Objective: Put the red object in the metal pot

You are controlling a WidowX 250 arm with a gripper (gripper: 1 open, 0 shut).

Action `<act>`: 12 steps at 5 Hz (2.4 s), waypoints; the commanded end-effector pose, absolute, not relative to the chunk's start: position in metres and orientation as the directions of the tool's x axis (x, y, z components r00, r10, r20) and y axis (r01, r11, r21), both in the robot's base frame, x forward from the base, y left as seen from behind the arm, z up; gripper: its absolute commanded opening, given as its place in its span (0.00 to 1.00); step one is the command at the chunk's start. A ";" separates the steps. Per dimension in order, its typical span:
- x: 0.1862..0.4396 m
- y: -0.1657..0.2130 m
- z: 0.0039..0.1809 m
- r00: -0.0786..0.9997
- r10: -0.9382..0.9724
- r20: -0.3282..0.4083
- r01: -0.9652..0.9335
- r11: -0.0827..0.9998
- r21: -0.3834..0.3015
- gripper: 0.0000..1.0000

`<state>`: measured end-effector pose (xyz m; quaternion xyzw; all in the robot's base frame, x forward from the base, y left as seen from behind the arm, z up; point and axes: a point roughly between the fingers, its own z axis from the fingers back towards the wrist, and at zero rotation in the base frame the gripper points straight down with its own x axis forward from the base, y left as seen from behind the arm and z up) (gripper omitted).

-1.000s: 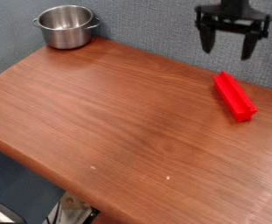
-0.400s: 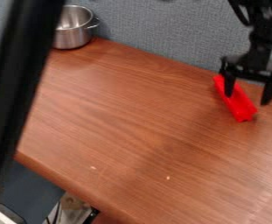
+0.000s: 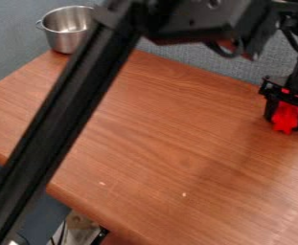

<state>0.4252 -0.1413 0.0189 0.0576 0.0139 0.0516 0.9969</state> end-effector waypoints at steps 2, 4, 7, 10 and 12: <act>0.412 -0.078 0.127 0.970 0.156 0.186 -0.178 0.978 0.107 0.00; 0.392 0.015 0.152 0.915 0.321 0.246 -0.362 0.921 0.142 0.00; 0.398 0.067 0.157 0.841 0.483 0.245 -0.539 0.794 0.282 0.00; 0.384 0.091 0.173 0.767 0.580 0.275 -0.642 0.677 0.360 0.00; 0.397 0.117 0.182 0.810 0.494 0.318 -0.584 0.731 0.352 0.00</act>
